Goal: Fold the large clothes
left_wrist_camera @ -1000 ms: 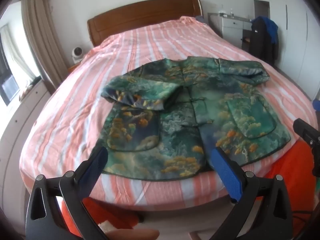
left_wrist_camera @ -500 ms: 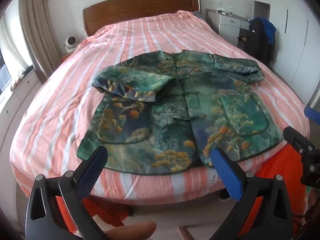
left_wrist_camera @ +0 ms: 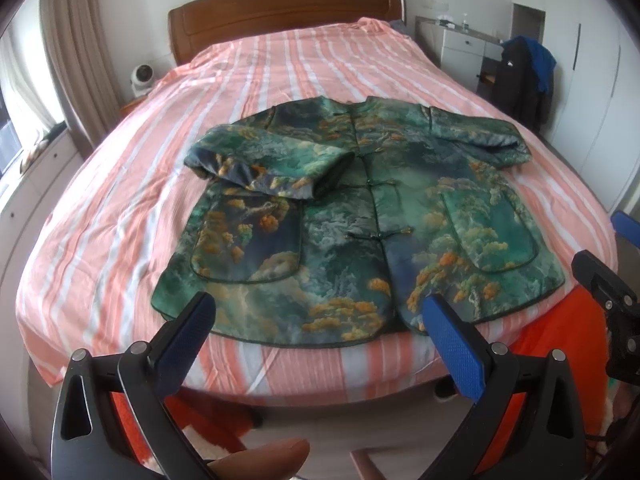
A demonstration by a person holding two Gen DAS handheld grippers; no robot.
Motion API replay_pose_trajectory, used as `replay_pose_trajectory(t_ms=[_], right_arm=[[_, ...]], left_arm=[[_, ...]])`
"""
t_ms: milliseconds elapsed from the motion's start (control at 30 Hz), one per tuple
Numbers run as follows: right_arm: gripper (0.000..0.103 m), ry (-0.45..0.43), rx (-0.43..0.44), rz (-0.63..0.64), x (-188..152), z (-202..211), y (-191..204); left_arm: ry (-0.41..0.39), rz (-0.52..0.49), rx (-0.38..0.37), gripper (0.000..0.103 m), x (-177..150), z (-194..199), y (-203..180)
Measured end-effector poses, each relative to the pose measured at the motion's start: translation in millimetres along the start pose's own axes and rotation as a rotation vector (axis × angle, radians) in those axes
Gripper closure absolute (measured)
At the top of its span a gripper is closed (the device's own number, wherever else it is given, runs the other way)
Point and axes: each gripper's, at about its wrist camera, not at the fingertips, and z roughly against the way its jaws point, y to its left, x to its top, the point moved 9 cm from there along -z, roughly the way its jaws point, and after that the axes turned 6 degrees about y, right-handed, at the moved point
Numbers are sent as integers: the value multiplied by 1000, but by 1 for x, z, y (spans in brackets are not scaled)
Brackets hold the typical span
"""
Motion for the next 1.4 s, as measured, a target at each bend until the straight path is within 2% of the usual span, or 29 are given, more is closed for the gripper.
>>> replay_pose_trajectory(t_ms=[1067, 1400], right_arm=[[0, -7, -22, -33, -3, 0, -12], [0, 12, -81, -45, -4, -3, -19]], left_arm=[[15, -4, -2, 0, -5, -3, -4], [26, 3, -1, 0, -7, -7, 0]])
